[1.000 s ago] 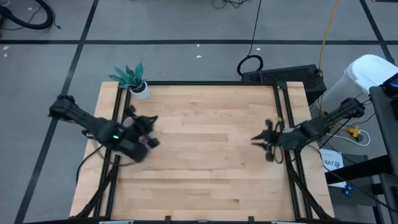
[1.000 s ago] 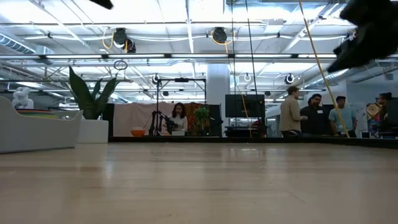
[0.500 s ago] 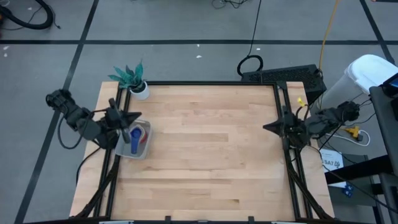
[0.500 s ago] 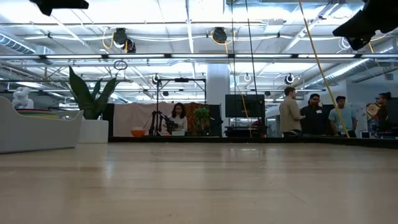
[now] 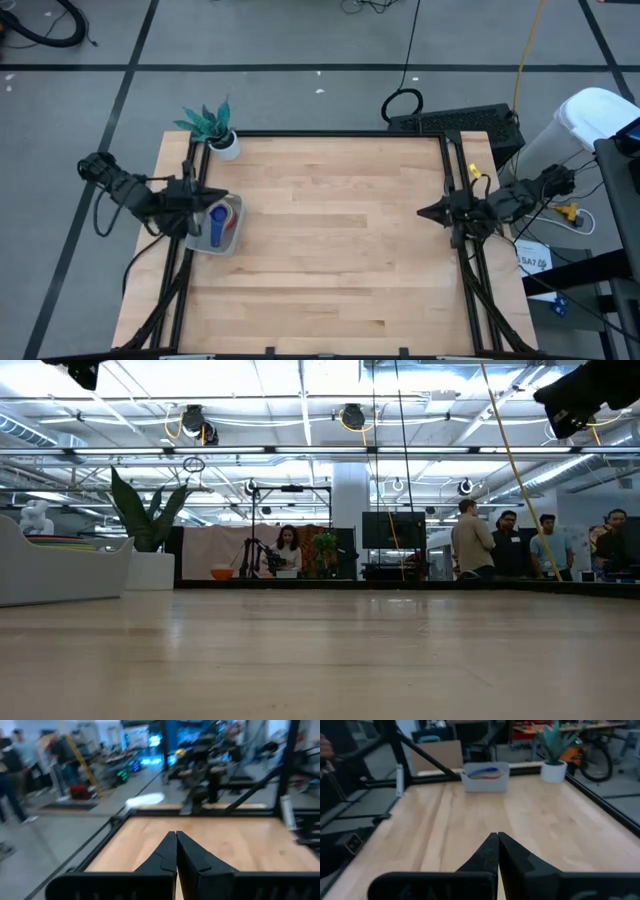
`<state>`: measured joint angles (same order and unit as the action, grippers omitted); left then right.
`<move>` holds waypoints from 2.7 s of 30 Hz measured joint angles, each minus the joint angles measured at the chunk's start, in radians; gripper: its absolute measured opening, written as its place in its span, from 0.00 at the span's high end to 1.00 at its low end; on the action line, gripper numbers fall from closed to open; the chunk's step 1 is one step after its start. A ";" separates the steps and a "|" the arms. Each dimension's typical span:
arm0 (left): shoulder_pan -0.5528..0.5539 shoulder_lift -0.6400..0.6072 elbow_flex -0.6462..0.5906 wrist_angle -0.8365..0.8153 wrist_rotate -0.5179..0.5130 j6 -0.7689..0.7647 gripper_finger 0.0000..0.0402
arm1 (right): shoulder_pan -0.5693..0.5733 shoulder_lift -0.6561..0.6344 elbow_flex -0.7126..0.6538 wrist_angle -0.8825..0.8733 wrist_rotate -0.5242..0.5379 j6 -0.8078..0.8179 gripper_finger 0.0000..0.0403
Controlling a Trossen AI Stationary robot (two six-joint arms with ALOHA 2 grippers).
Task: Nest measuring cups in basket
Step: Return to Home Position
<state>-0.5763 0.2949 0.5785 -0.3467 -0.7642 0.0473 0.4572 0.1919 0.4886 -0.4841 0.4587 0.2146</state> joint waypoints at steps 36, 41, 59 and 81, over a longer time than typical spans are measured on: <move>0.419 -0.250 -0.401 0.172 0.566 -0.094 1.00 | -0.228 -0.189 -0.377 0.345 -0.419 0.079 1.00; 0.524 -0.250 -0.429 0.181 0.684 -0.097 1.00 | -0.281 -0.189 -0.379 0.346 -0.465 0.076 1.00; 0.797 -0.249 -0.464 0.218 0.934 -0.169 1.00 | -0.404 -0.162 -0.419 0.380 -0.561 0.067 1.00; 0.700 -0.222 -0.568 0.366 0.709 -0.131 0.97 | -0.404 -0.062 -0.437 0.409 -0.470 0.059 1.00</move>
<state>0.1238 0.0731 0.0109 0.0197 -0.0556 -0.0836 0.0536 0.1303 0.0513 -0.0753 -0.0113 0.2733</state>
